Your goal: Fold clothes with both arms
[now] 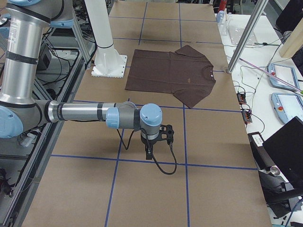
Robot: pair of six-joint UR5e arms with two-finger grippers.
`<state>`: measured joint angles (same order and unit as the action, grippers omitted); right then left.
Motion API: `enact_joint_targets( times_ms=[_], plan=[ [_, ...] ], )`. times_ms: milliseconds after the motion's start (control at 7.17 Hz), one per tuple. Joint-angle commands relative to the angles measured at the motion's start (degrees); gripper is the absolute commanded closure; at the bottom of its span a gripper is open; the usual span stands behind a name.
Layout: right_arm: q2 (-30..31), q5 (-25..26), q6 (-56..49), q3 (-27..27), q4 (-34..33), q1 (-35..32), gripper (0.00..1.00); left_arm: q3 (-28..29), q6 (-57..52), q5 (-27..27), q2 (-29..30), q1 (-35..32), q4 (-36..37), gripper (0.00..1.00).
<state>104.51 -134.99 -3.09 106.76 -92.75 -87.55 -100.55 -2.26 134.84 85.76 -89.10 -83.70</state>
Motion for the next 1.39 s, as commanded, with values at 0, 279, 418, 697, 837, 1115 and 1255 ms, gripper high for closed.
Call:
enact_joint_targets(
  times_ms=[0,279,418,697,837,1115,1255],
  plan=[
    [0.0,0.0,0.0,0.1,0.2,0.0,0.00,-1.7,-0.1,0.5,0.1,0.1,0.4,0.00],
    [0.0,0.0,0.0,0.1,0.3,0.0,0.00,-3.9,-0.1,0.4,0.0,0.0,0.2,0.00],
    [0.0,0.0,-0.1,0.1,0.3,0.1,0.00,-3.3,0.2,0.1,-0.1,0.1,-0.1,0.00],
    [-0.4,-1.4,0.4,0.2,2.6,2.6,0.00,-4.4,0.2,0.6,-0.2,0.0,-0.6,0.00],
    [-1.1,-1.2,8.0,-0.5,8.2,6.3,0.00,-4.4,0.2,1.9,0.1,0.1,-1.8,0.00],
    [-8.1,0.0,28.6,-3.8,19.3,14.1,0.00,-3.5,0.5,2.9,-1.0,0.0,-7.1,0.00],
    [-14.3,0.2,35.2,-7.8,21.7,17.0,0.00,-3.5,0.5,2.9,-0.9,0.1,-7.3,0.00]
  ],
)
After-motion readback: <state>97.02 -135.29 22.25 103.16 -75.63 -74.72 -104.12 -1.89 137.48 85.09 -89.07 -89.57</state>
